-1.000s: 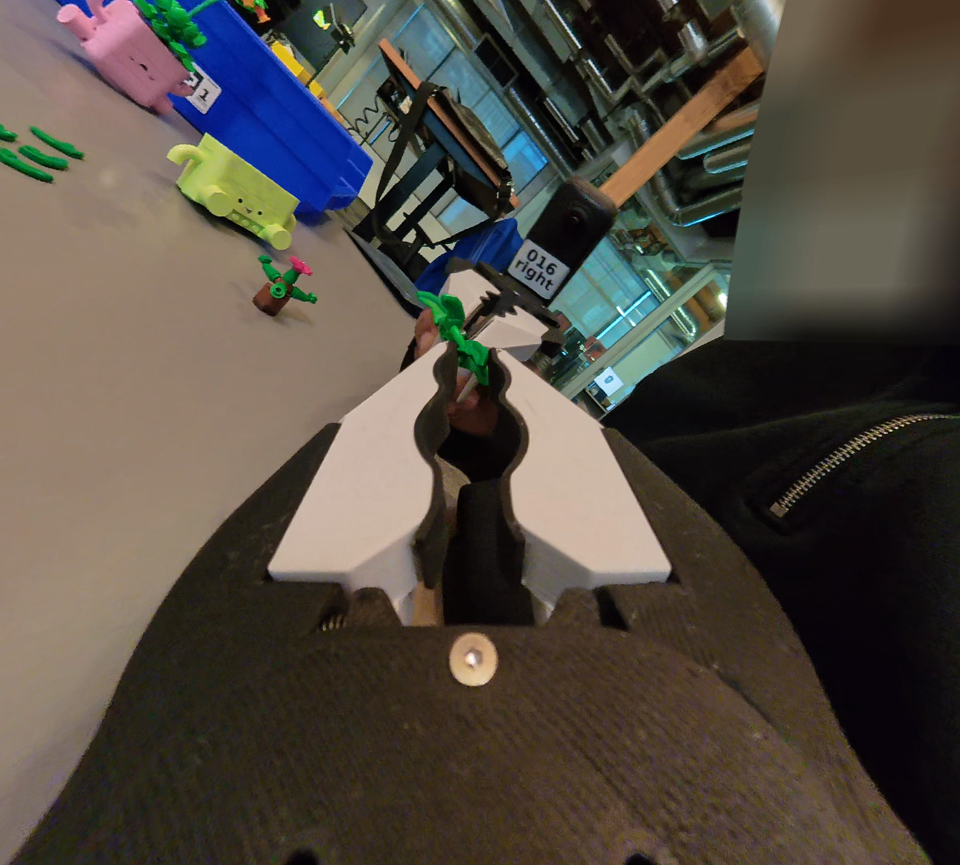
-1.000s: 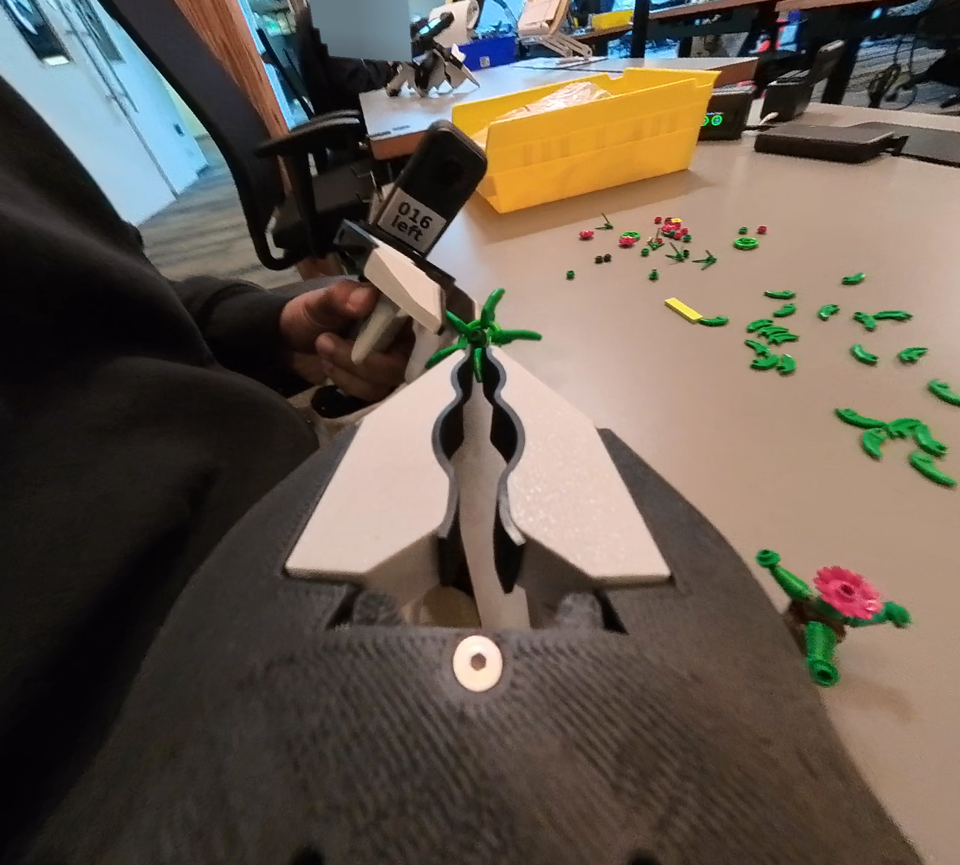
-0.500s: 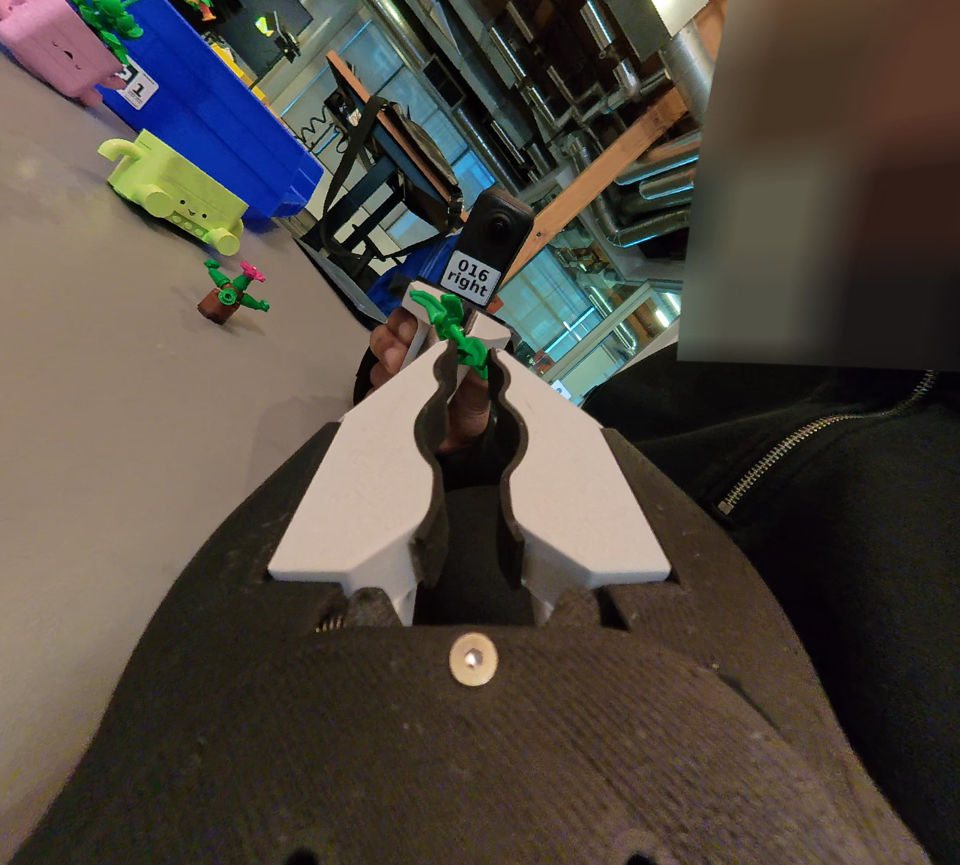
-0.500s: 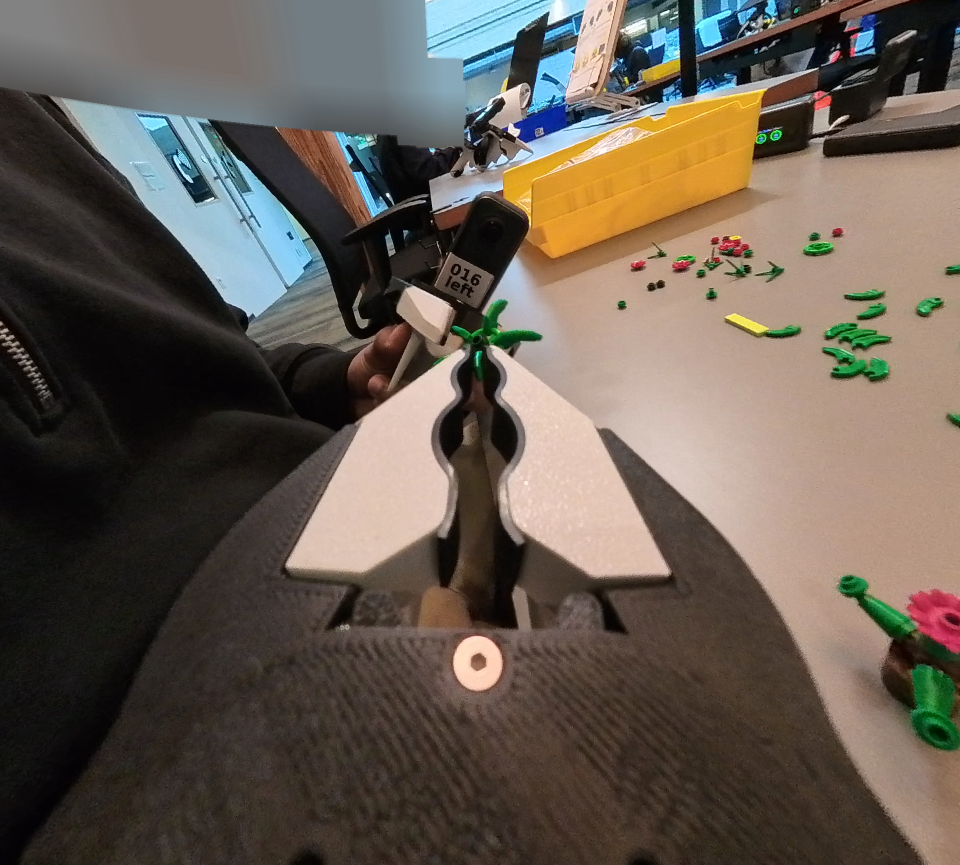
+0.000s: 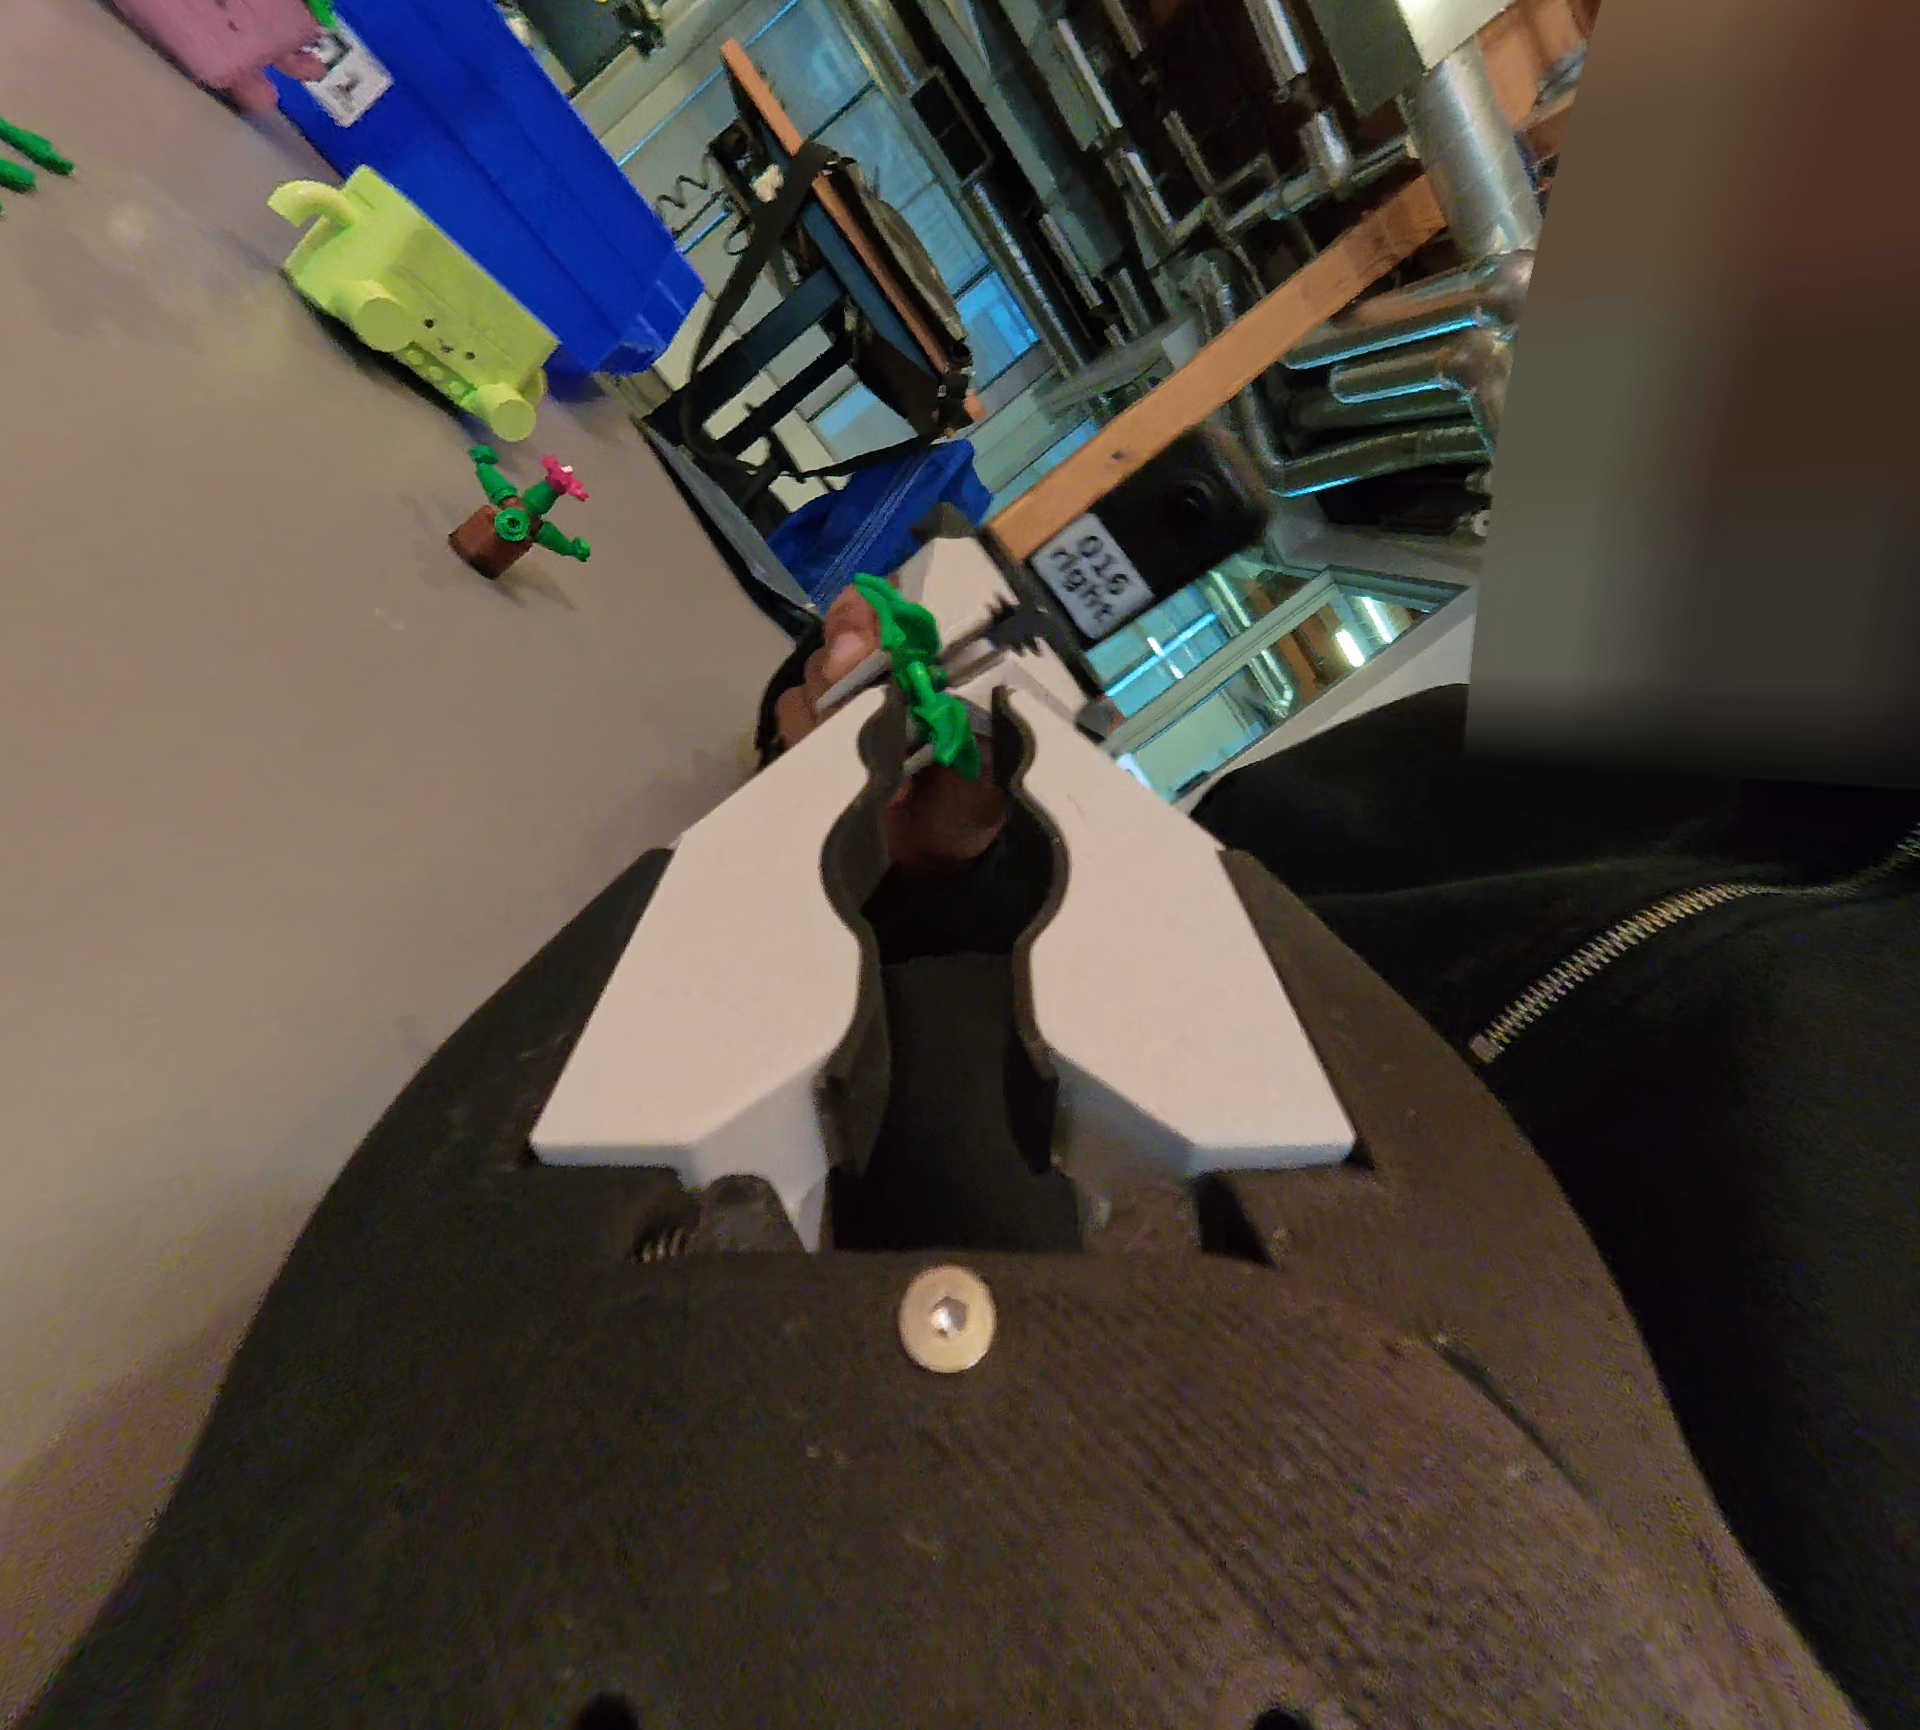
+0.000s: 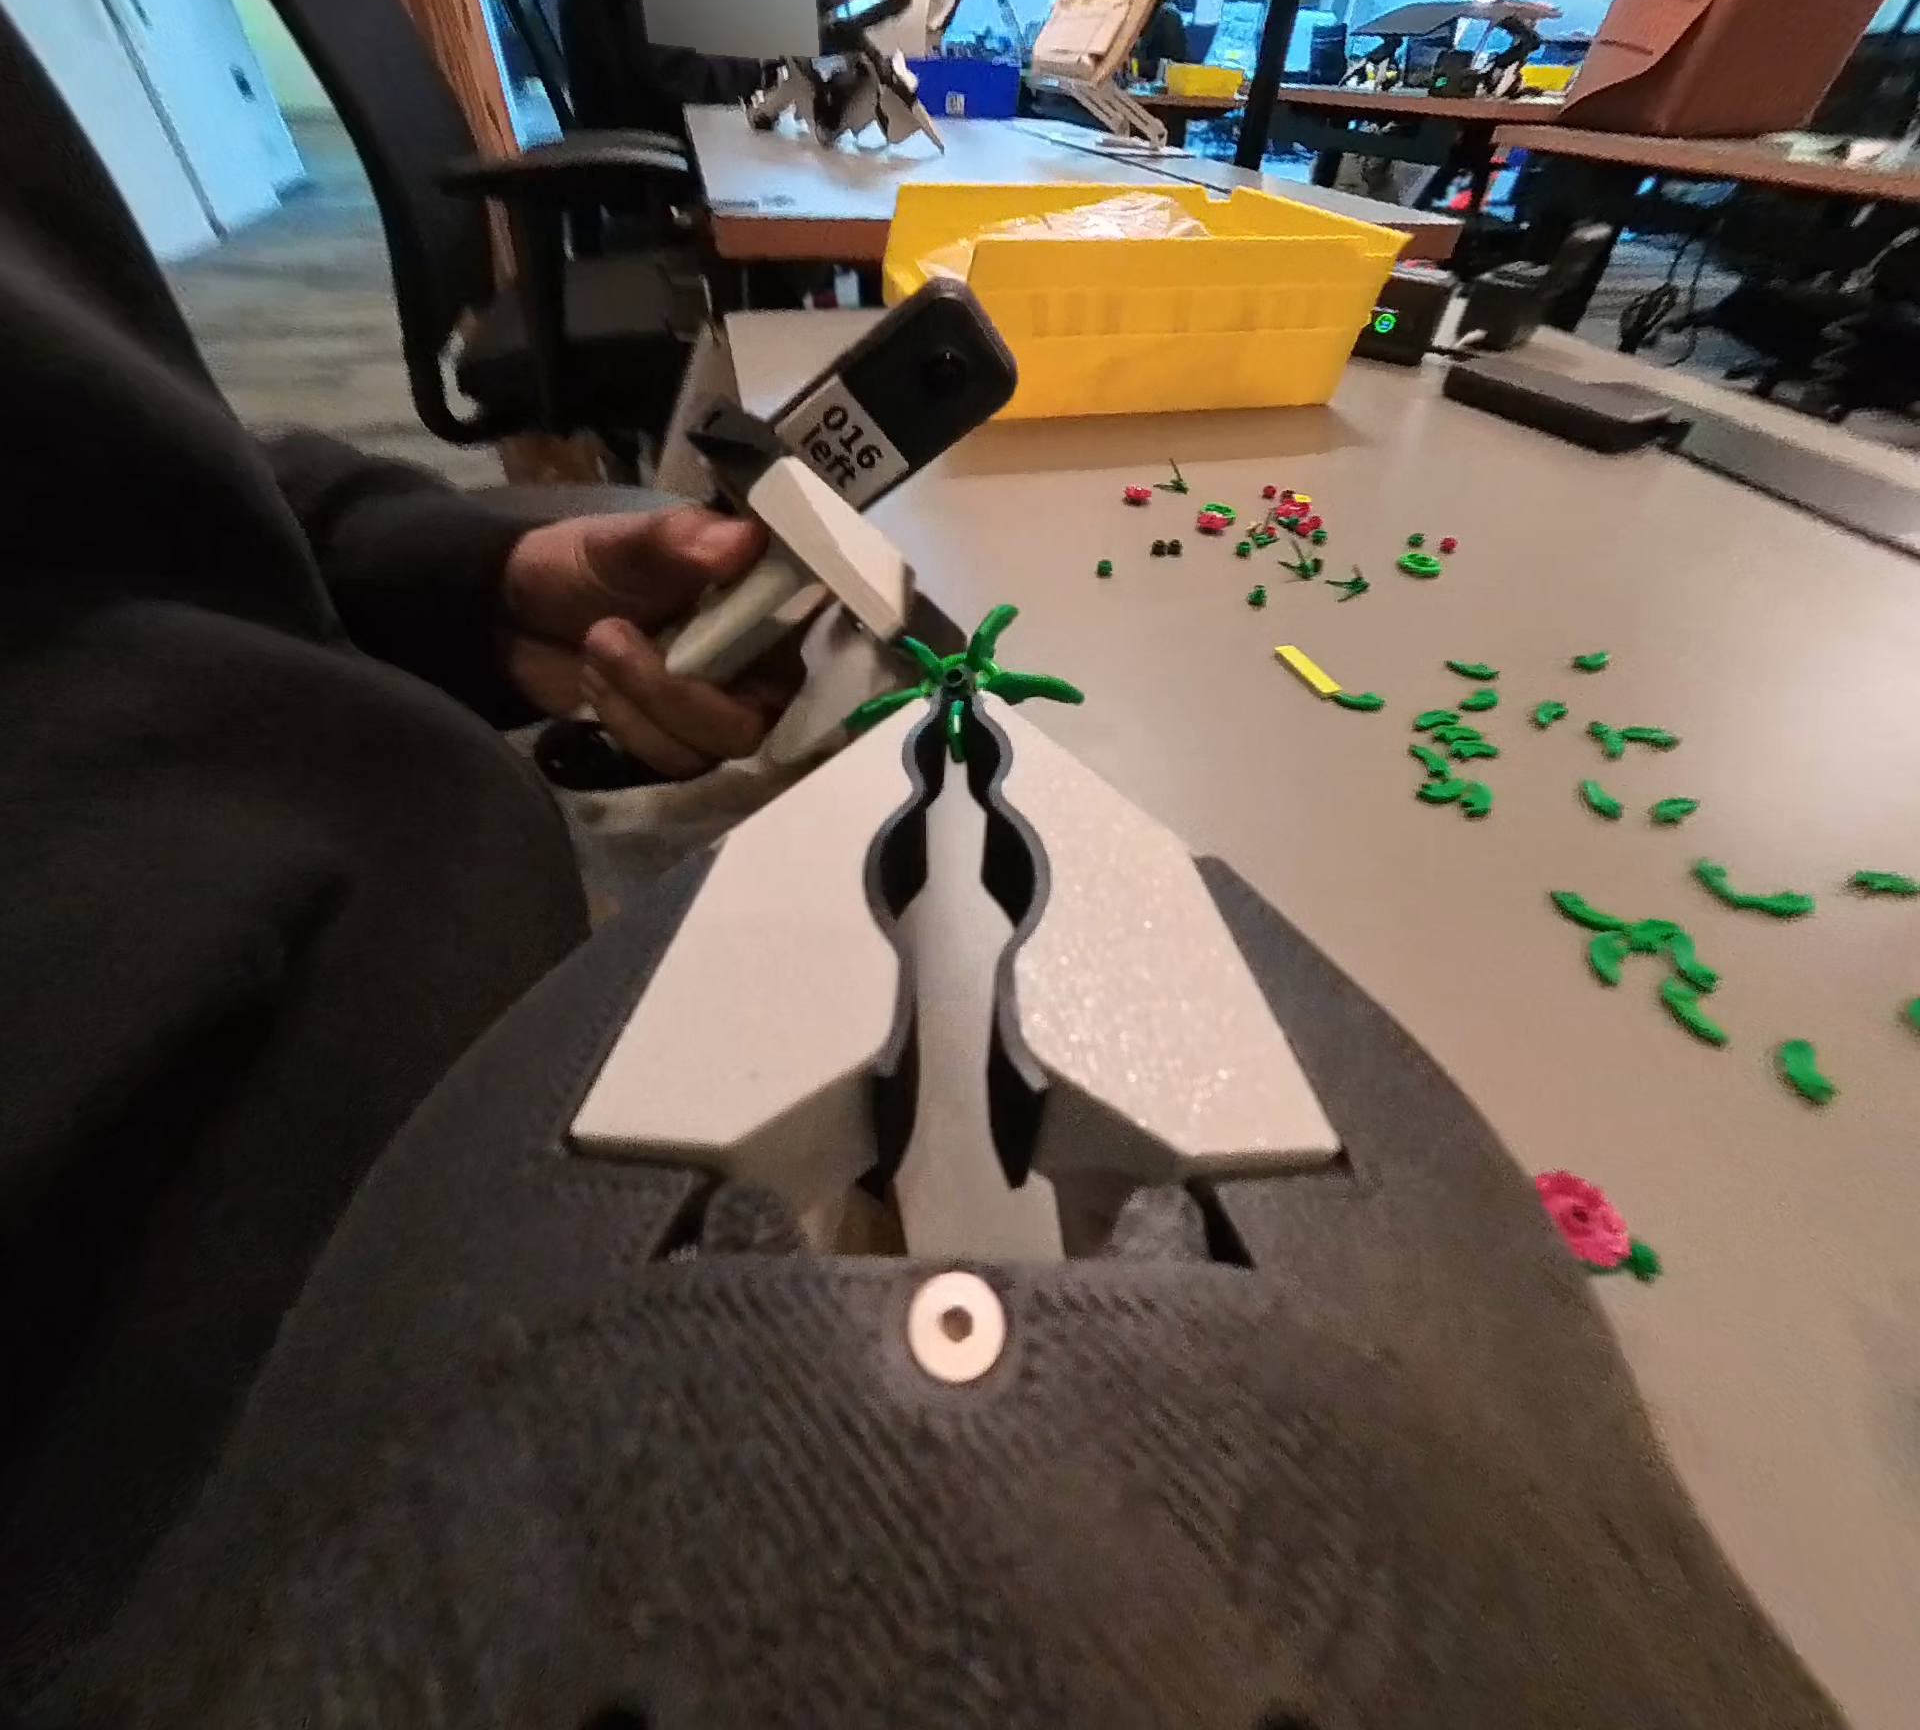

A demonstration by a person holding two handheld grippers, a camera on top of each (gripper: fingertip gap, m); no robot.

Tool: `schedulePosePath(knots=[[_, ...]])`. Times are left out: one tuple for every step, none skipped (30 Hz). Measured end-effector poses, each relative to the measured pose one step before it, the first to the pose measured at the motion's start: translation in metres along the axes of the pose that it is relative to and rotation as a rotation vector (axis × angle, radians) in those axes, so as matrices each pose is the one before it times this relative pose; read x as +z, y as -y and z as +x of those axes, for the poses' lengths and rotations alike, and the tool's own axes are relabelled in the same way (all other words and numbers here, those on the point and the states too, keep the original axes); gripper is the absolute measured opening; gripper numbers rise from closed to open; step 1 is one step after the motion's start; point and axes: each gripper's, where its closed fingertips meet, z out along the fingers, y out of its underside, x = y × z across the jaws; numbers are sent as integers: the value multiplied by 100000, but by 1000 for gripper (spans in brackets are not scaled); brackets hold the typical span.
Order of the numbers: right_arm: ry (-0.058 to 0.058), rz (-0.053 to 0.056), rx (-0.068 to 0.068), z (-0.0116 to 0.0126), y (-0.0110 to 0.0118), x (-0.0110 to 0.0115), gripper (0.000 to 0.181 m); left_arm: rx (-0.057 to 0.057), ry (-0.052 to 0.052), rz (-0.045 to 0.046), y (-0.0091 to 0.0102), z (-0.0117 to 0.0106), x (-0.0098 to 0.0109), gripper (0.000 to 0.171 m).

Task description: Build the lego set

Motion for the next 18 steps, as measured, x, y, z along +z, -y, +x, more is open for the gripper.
schedulePosePath(knots=[[-1382, -1132, -4108, -90, -27, 42, 1, 271, 1764, -613, -91, -266, -33, 8], [-1311, -501, -2973, -42, 33, 33, 1, 259, -191, 108, 39, 65, -29, 8], [-868, 331, -1413, -12, 108, 41, 1, 13, -237, 388, 72, 65, -42, 7], [-366, 830, 269, 5, 107, 42, 2, 175, 41, 493, 81, 7, -37, 7], [146, 1289, 1633, 35, 103, 47, 2, 592, 43, 529, 73, 27, -41, 7], [354, 1515, 2889, 89, 90, 42, 4, 813, -92, 545, 61, 64, -31, 6], [65, 1483, 4039, 228, 80, 0, 12, 1234, -65, 857, 108, 93, -47, 5], [331, 1453, 4826, 258, 114, -36, 20, 1838, -13, 1098, 178, 108, -64, 5], [1456, 2014, 5191, 140, 214, -90, 25, 2382, 319, 1269, 220, 93, -88, 5], [2071, 2422, 5768, 62, 260, -83, 28, 2838, 646, 1349, 248, 84, -107, 5], [2285, 2464, 6222, 19, 263, -53, 30, 3211, 649, 1471, 268, 122, -109, 5], [2831, 2268, 6070, -88, 212, -27, 30, 3174, 538, 1013, 211, 133, -75, 5], [2802, 1801, 5473, -123, 149, 30, 30, 2876, 98, 481, 136, 193, -30, 5], [2431, 1564, 4405, -141, 87, 66, 30, 2318, -272, 136, 64, 226, 22, 5], [1714, 1251, 3286, -97, 49, 101, 30, 1937, -337, -178, -3, 221, 63, 5], [1114, 661, 2205, -76, -31, 96, 30, 1612, 154, -326, -43, 118, 71, 5], [887, 27, 1191, -87, -73, 95, 28, 1324, 334, -436, -89, 68, 76, 5], [446, -576, 494, -73, -125, 82, 27, 1071, 66, 34, -25, 88, 57, 5]])
